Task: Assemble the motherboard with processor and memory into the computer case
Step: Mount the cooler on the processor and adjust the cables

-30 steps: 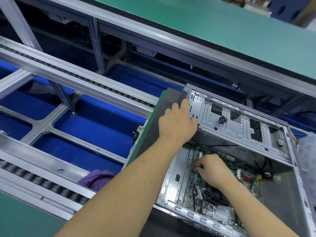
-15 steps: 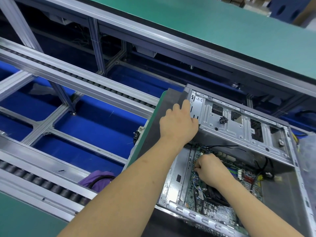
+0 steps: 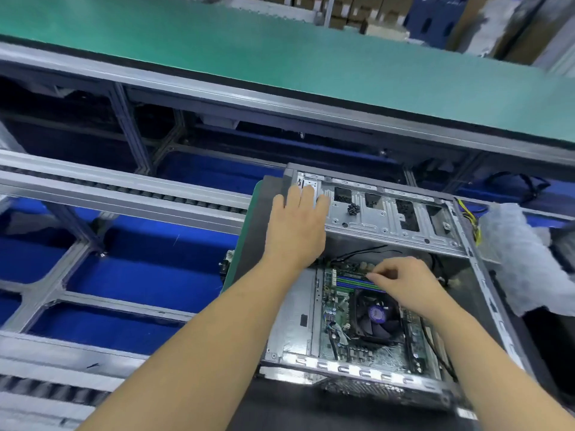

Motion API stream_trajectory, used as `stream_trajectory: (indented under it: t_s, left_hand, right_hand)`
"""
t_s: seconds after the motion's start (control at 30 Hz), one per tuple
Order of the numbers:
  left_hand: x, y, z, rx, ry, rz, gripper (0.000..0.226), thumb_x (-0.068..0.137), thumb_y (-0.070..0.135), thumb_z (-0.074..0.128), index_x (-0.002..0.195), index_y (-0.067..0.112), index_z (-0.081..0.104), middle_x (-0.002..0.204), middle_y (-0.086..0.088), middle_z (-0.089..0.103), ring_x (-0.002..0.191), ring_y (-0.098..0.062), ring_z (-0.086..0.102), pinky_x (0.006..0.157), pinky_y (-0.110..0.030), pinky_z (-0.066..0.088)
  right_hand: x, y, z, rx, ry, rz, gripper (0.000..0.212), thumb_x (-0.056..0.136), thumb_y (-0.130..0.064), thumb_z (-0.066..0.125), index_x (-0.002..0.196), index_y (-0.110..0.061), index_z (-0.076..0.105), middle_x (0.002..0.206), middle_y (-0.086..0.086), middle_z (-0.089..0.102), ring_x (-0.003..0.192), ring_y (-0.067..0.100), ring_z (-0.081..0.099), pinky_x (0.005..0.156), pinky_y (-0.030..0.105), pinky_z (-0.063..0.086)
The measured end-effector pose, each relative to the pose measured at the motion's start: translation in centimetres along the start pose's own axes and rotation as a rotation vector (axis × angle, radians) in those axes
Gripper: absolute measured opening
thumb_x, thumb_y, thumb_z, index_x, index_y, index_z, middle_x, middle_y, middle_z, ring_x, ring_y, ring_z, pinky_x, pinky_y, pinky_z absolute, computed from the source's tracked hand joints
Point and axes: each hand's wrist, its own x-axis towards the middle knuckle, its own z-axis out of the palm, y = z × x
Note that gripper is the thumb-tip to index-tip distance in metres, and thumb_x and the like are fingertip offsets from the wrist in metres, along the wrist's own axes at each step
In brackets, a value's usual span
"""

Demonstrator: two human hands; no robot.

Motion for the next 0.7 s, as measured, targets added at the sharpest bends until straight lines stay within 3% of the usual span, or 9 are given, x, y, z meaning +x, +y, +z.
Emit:
stream_trajectory:
  t_s: [0.07, 0.13, 0.2, 0.27, 0.3, 0.43, 0.5, 0.57, 0.7]
  left_hand:
    - [-0.3, 2.3, -0.6, -0.016, -0.024, 0.212, 0.030, 0.082, 0.022, 0.057, 0.111, 0.016, 0.055, 0.109, -0.008, 0.055, 0.102, -0.031, 0.048, 0.083, -0.042, 0.038]
    - [-0.8, 5.5, -1.2, -0.157, -0.262, 0.274, 0.023, 0.087, 0.024, 0.052, 0.108, 0.014, 0.055, 0.111, -0.010, 0.058, 0.107, -0.033, 0.051, 0.081, -0.042, 0.039]
    - [-1.4, 8.3, -1.3, -0.309, -0.582, 0.163, 0.011, 0.089, 0.026, 0.054, 0.090, 0.016, 0.051, 0.107, -0.013, 0.063, 0.095, -0.033, 0.057, 0.074, -0.038, 0.040]
    - [-2.1, 9.6, 0.0, -0.383, -0.810, 0.034, 0.022, 0.089, 0.032, 0.059, 0.079, 0.015, 0.051, 0.105, -0.015, 0.067, 0.083, -0.032, 0.059, 0.068, -0.034, 0.042]
    - [-2.7, 9.5, 0.6, -0.394, -0.854, -0.016, 0.029, 0.090, 0.038, 0.061, 0.078, 0.012, 0.053, 0.103, -0.016, 0.069, 0.083, -0.032, 0.060, 0.066, -0.033, 0.041]
    - [-5.2, 8.5, 2.6, -0.579, -0.868, -0.310, 0.050, 0.089, 0.056, 0.062, 0.084, 0.006, 0.059, 0.083, -0.017, 0.065, 0.091, -0.034, 0.066, 0.060, -0.034, 0.041]
    - [-5.6, 8.3, 2.9, -0.636, -0.892, -0.362, 0.056, 0.088, 0.056, 0.064, 0.069, 0.004, 0.054, 0.069, -0.017, 0.059, 0.072, -0.031, 0.063, 0.053, -0.033, 0.034]
    - [-5.5, 7.9, 2.8, -0.629, -0.916, -0.355, 0.060, 0.088, 0.056, 0.064, 0.053, 0.015, 0.037, 0.045, -0.003, 0.037, 0.045, -0.019, 0.039, 0.048, -0.030, 0.022]
    - [-5.4, 8.0, 2.7, -0.624, -0.972, -0.311, 0.062, 0.088, 0.053, 0.066, 0.051, 0.019, 0.029, 0.036, 0.007, 0.021, 0.038, -0.013, 0.024, 0.047, -0.028, 0.018]
  right_hand:
    - [-1.2, 2.1, -1.2, 0.010, 0.015, 0.132, 0.022, 0.088, -0.041, 0.075, 0.069, -0.031, 0.070, 0.071, -0.014, 0.070, 0.072, 0.006, 0.066, 0.057, 0.017, 0.044]
    - [-2.2, 3.6, -1.2, 0.055, -0.046, 0.242, 0.028, 0.087, -0.043, 0.075, 0.075, -0.019, 0.070, 0.059, -0.007, 0.066, 0.055, 0.011, 0.065, 0.049, 0.023, 0.045]
    - [-2.9, 4.8, -0.3, 0.183, -0.121, 0.342, 0.042, 0.088, -0.045, 0.074, 0.086, -0.004, 0.067, 0.052, 0.000, 0.060, 0.041, 0.015, 0.059, 0.042, 0.024, 0.046]
    - [-3.3, 5.3, 0.8, 0.316, -0.205, 0.424, 0.054, 0.089, -0.048, 0.072, 0.101, 0.004, 0.064, 0.060, 0.010, 0.058, 0.042, 0.020, 0.059, 0.042, 0.026, 0.049]
    - [-3.3, 5.3, 1.2, 0.375, -0.256, 0.448, 0.059, 0.089, -0.051, 0.071, 0.105, 0.005, 0.062, 0.066, 0.014, 0.058, 0.045, 0.022, 0.061, 0.044, 0.028, 0.050]
    - [-2.9, 5.1, 1.6, 0.450, -0.331, 0.446, 0.063, 0.077, -0.062, 0.077, 0.080, -0.010, 0.041, 0.063, 0.013, 0.045, 0.053, 0.030, 0.067, 0.046, 0.034, 0.055]
    - [-2.8, 5.1, 1.5, 0.453, -0.363, 0.439, 0.067, 0.071, -0.064, 0.081, 0.076, -0.011, 0.040, 0.057, 0.014, 0.049, 0.054, 0.030, 0.070, 0.047, 0.036, 0.057]
    - [-2.8, 5.0, 1.4, 0.445, -0.389, 0.421, 0.071, 0.062, -0.067, 0.084, 0.069, -0.012, 0.040, 0.047, 0.011, 0.051, 0.055, 0.030, 0.072, 0.046, 0.032, 0.055]
    - [-2.8, 5.1, 1.6, 0.418, -0.384, 0.416, 0.073, 0.061, -0.066, 0.087, 0.066, -0.013, 0.038, 0.039, 0.005, 0.047, 0.053, 0.029, 0.072, 0.047, 0.032, 0.057]
